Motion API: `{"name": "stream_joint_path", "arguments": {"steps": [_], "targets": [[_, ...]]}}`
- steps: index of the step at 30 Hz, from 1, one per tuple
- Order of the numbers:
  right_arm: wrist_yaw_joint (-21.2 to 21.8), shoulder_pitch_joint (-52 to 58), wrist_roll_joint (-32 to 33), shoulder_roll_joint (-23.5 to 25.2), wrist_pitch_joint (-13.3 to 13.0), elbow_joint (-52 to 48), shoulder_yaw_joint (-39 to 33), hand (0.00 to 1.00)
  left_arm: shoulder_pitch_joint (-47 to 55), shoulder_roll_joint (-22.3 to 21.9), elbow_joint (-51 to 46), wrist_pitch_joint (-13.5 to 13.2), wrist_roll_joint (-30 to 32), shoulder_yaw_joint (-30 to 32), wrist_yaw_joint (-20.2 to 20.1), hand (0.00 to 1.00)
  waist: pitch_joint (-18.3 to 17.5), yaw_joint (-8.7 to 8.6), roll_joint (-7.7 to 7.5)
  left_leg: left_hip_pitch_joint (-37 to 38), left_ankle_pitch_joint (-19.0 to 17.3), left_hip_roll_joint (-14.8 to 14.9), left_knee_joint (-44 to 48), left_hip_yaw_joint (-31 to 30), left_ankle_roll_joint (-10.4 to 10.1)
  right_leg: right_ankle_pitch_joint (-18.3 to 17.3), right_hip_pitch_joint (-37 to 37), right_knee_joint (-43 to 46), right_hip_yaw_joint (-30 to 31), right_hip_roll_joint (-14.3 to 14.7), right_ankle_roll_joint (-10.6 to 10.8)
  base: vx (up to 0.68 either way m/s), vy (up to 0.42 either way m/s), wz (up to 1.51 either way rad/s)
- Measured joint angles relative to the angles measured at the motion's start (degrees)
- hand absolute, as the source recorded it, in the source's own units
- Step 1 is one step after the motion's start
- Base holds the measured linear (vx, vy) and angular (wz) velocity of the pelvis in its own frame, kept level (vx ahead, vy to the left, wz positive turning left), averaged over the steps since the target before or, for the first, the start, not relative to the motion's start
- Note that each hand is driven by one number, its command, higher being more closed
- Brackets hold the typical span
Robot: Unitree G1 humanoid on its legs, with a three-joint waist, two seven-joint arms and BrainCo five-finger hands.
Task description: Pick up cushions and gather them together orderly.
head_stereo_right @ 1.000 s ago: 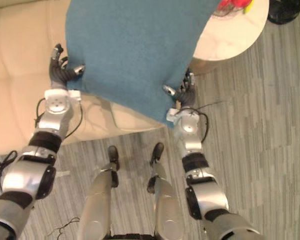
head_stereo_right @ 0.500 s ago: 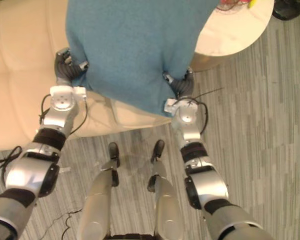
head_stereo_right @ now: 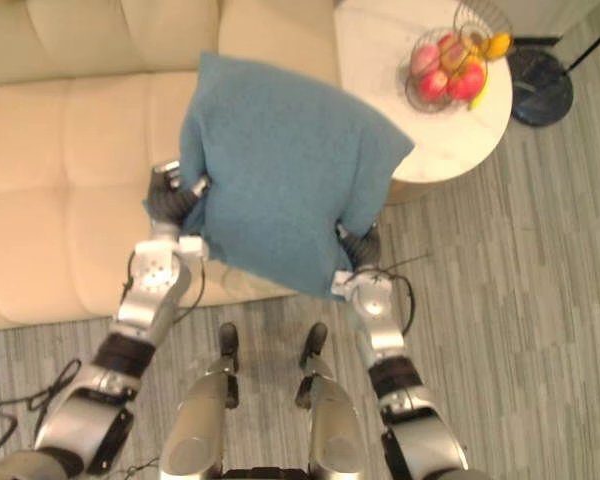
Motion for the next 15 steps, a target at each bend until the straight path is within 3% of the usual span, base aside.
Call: {"name": "stream_joint_path", "arguments": {"steps": [6,10,15], "targets": [[1.03,10.64,-2.30,-0.18,0.01,-9.92,2.52,1.00,17.93,-1.46,-11.13,-1.79,-3.14,-0.67,-0.01,1.00,-9.58,0.19,2.77,6.32,-0.06,-0.24,-3.83,-1.20,-0.08,-1.54,6.22,-1.62,-2.04,-0.05,0.70,0.10,0.003,0.13],[1.34,15.16,-3.98,-0.44,-0.08,-15.59,3.90,1.00,26.41,-2.44,-17.04,-2.31,-4.13,-1.21,-0.01,1.00,-14.27,0.54,3.23,9.91,-0.44,-0.37,-4.92,-2.31,-0.55,-1.95,10.41,-3.04,-3.04,0.05,1.11,0.06,0.007,0.15],[1.27,16.70,-6.56,-1.39,-0.98,-16.31,4.45,1.00,29.44,-2.47,-17.77,-3.25,-4.11,-3.30,-0.01,1.00,-16.60,0.97,3.48,9.23,-0.85,-1.32,-2.83,-7.38,-0.81,-2.32,14.10,-3.55,-7.53,0.01,1.22,-0.04,-0.003,0.49]]}}
